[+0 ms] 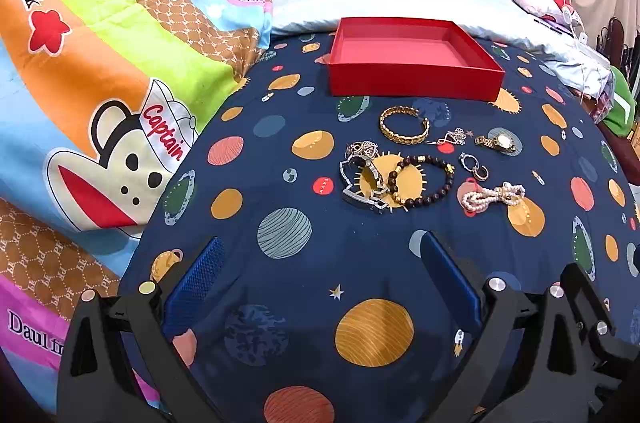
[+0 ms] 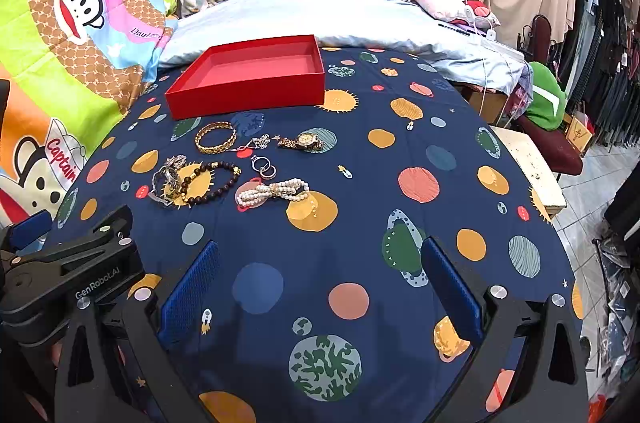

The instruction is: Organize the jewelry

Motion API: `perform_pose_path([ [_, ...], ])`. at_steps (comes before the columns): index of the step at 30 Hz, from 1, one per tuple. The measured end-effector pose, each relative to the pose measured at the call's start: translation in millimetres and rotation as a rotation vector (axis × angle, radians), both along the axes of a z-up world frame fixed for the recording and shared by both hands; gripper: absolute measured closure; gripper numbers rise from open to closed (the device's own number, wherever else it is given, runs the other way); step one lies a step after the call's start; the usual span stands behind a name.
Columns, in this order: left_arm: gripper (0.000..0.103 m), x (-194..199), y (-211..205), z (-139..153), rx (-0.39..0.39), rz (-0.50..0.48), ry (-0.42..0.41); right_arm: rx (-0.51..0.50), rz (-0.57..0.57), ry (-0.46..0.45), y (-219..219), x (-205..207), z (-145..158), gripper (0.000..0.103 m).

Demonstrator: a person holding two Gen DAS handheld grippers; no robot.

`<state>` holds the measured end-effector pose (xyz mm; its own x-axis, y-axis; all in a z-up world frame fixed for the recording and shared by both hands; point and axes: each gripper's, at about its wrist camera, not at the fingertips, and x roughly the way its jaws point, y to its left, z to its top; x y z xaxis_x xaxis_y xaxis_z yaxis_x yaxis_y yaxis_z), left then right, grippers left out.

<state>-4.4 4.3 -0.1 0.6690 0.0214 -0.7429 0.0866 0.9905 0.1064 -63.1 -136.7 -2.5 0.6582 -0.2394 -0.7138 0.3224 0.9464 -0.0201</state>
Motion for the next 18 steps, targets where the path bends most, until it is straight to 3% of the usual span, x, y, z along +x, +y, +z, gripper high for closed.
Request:
perform_pose_path([
  [9,0.007,1.8,2.4,-2.2,-0.028,-0.001,-0.014,0.004,0.001,0.003,0.8,0.4,-3.3,0.005],
  [18,0.007,9.9,2.4,-10.3,-0.031,-0.005,0.046,0.017,0.005,0.021,-1.4,5.2,-8.9,0.005],
])
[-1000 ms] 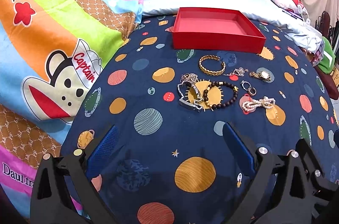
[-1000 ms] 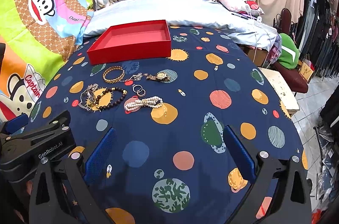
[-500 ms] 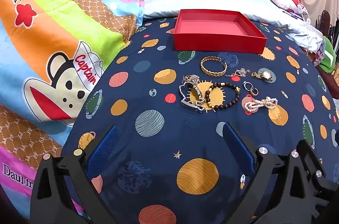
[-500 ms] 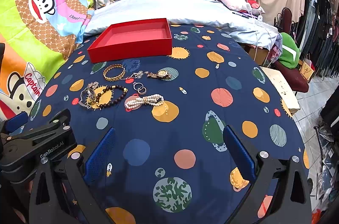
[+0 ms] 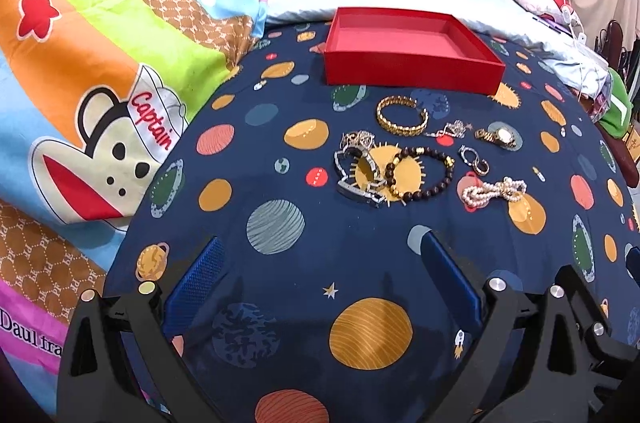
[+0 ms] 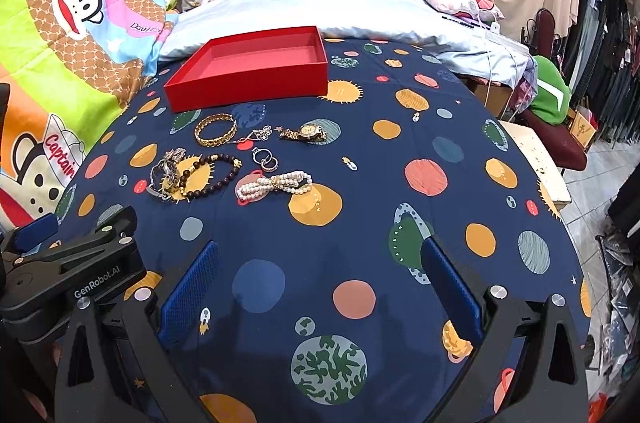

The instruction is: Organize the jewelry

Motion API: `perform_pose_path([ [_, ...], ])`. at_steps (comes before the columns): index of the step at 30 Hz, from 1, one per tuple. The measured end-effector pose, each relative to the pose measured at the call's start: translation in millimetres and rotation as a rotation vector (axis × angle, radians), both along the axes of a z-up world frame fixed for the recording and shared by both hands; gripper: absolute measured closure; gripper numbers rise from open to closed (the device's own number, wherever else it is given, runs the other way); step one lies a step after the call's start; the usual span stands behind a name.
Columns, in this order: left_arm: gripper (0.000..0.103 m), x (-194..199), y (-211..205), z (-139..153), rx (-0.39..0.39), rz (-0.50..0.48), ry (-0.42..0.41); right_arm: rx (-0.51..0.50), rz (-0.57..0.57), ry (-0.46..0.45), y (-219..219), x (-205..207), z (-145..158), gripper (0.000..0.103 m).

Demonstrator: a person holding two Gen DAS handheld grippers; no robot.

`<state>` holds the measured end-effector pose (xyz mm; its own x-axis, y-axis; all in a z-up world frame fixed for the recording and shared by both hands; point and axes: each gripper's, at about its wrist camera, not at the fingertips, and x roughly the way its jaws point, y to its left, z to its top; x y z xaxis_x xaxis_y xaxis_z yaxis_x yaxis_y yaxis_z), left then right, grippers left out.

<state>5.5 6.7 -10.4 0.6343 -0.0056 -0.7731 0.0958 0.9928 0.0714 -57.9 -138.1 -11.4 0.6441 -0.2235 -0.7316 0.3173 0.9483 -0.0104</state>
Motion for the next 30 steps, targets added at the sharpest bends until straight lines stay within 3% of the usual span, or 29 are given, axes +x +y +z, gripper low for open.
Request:
perform_pose_path([
  [30,0.007,9.4,1.9,-10.4,-0.004,-0.01,0.026,0.017,0.012,0.026,-2.0,12.4,-11.6,0.005],
])
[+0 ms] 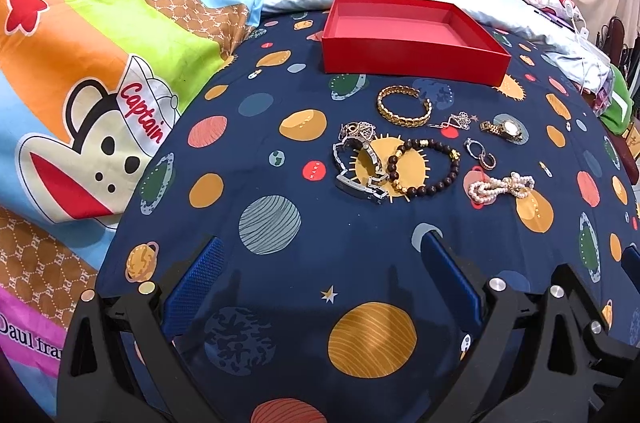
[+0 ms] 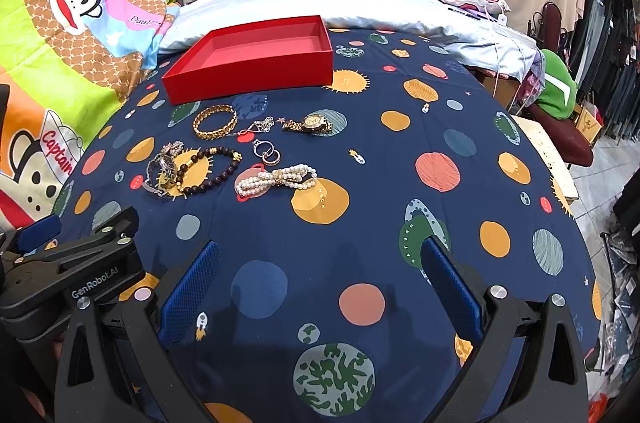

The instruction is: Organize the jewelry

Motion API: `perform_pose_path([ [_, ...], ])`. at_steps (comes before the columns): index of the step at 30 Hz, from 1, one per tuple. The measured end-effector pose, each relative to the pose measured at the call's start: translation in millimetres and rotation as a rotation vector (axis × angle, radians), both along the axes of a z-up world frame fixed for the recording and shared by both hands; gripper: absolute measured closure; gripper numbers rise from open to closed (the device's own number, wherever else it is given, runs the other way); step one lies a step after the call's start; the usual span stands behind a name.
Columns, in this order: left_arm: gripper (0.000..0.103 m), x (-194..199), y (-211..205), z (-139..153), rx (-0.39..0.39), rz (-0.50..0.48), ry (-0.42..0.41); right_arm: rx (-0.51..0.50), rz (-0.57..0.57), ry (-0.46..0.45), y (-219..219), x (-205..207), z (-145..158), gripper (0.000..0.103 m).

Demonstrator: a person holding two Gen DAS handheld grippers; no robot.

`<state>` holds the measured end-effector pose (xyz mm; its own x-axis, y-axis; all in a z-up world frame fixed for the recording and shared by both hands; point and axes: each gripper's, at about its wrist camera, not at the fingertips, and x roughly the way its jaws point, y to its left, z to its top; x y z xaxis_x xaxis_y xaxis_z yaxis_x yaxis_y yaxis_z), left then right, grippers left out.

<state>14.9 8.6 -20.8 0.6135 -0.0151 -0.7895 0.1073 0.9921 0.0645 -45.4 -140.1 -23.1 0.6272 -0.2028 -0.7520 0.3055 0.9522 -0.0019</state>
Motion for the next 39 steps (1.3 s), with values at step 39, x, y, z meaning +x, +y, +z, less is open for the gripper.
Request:
perform_pose_path([
  [39,0.006,67.0,25.4,-33.8,-0.043,0.049,0.072,0.083,0.355,0.108,-4.5,91.7,-44.4,0.042],
])
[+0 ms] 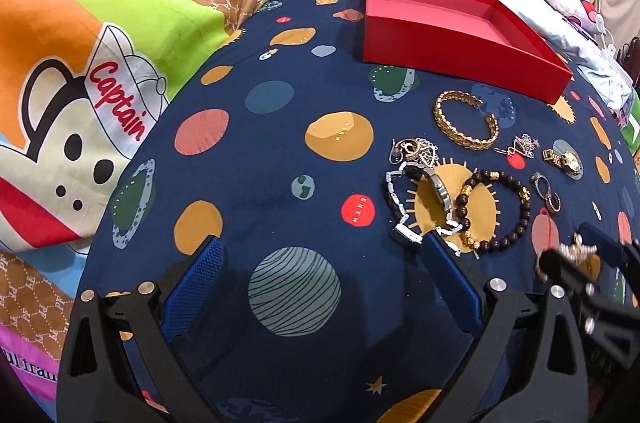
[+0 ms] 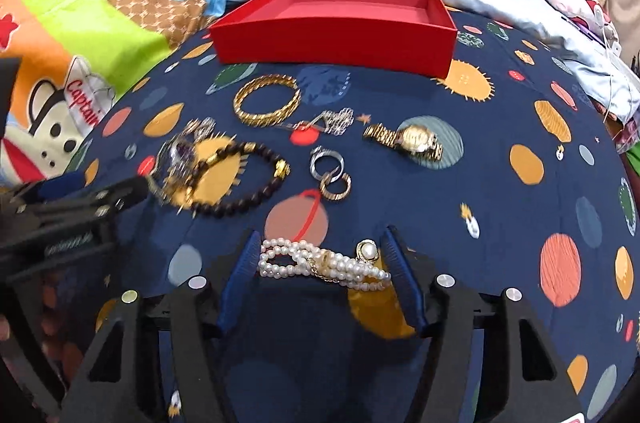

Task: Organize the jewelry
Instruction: 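Grasp the white pearl bracelet with the right tool and lift it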

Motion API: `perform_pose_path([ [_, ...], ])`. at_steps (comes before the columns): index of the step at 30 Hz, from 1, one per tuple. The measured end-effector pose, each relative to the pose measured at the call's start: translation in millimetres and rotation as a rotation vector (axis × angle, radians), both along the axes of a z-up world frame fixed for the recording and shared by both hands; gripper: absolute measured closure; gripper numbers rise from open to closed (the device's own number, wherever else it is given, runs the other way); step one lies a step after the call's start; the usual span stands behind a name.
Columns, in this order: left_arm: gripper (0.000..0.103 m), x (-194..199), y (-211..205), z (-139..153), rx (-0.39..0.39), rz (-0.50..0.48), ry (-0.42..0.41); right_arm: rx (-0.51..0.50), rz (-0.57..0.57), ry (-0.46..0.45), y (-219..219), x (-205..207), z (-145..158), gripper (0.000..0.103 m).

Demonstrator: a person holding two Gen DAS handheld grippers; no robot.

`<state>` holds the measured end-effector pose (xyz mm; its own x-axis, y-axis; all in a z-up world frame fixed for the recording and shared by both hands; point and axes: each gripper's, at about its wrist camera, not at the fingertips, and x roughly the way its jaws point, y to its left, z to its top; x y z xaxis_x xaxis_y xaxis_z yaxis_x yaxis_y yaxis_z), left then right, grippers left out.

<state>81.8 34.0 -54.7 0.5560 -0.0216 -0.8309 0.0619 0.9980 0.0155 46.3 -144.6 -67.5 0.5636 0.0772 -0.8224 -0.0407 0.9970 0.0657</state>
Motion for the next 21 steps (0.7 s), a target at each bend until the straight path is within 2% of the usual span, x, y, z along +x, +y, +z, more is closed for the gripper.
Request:
perform_pose_path([
  [7,0.006,-1.2,-3.2,-0.2,-0.004,-0.007,0.005,0.023,0.031,0.031,2.0,-14.7,3.9,0.041],
  [13,0.006,-6.0,-2.1,1.0,-0.004,-0.008,0.003,0.063,-0.076,0.033,-18.6,-32.9,13.5,0.039],
  [16,0.006,-7.1,-2.5,0.9,-0.009,-0.008,0.003,0.128,-0.114,0.067,-24.4,-42.1,13.4,0.039],
  [18,0.006,-7.9,-3.3,1.4,-0.011,-0.012,0.002,0.212,-0.112,0.101,-23.3,-45.7,9.7,0.039],
  [21,0.006,-10.0,-5.4,2.1,-0.013,-0.016,0.0,0.267,-0.106,0.116,-18.0,-43.3,4.8,0.04],
])
